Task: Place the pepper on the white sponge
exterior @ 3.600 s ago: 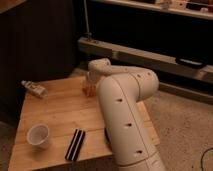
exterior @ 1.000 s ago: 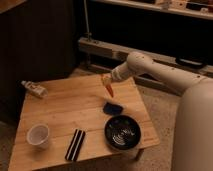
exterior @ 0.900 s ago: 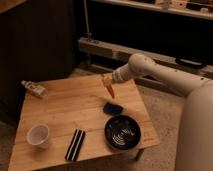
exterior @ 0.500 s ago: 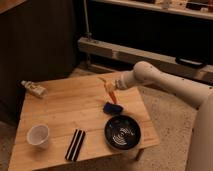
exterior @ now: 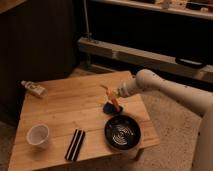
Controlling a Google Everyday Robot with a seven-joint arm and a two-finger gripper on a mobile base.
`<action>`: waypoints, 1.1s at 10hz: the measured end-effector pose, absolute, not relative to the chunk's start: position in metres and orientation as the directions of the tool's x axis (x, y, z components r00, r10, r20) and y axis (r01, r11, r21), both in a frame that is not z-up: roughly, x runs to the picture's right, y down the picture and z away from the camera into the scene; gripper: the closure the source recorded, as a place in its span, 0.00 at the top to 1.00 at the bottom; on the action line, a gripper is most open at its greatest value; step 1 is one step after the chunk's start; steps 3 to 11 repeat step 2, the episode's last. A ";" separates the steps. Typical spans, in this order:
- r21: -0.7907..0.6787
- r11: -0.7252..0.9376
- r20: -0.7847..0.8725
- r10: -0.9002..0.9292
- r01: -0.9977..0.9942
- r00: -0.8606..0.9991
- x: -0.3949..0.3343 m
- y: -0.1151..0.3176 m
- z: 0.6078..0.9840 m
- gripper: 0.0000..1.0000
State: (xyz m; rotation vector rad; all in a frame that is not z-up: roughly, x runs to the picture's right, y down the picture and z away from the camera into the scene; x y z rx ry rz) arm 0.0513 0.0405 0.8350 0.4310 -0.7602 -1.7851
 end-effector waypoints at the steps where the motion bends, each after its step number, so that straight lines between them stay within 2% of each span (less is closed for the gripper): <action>1: 0.678 -0.203 0.078 -0.936 0.707 -0.343 0.054 0.042 0.836 0.00; 11: 0.679 -0.209 0.079 -0.932 0.704 -0.353 0.055 0.044 0.837 0.00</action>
